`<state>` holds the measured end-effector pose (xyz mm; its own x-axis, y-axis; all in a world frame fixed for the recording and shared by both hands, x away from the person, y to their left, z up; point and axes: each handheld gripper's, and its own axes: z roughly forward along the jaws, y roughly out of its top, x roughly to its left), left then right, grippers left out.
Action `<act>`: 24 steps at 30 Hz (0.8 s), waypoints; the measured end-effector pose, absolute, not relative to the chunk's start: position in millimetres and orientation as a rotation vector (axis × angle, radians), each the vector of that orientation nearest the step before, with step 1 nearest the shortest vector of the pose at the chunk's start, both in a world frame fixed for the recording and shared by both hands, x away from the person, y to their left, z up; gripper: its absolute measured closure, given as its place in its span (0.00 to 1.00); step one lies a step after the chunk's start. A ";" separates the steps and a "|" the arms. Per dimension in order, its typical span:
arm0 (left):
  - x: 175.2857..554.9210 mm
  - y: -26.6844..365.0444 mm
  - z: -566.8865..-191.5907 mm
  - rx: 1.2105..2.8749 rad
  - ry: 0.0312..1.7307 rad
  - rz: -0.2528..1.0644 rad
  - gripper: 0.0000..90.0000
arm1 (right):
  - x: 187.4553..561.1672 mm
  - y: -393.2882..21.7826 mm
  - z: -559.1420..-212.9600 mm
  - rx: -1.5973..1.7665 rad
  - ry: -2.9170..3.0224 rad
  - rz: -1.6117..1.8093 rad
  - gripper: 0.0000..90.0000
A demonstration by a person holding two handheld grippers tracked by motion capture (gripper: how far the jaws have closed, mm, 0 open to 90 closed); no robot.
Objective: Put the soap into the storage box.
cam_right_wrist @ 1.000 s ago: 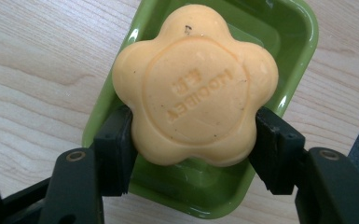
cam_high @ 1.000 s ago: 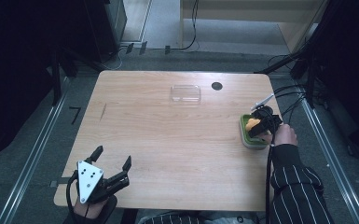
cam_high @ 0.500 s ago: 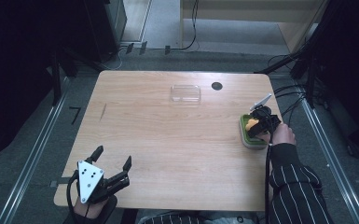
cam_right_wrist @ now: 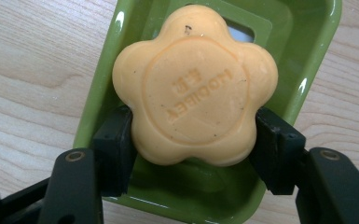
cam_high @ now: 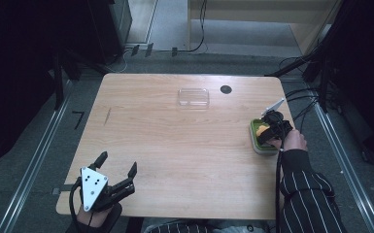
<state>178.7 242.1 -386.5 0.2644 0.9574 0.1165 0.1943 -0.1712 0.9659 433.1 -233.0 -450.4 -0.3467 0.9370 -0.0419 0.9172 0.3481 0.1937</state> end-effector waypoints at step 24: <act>178.7 241.9 -386.5 1.583 1.096 1.009 0.15 | 425.2 -233.9 -437.6 1.707 2.441 0.227 0.25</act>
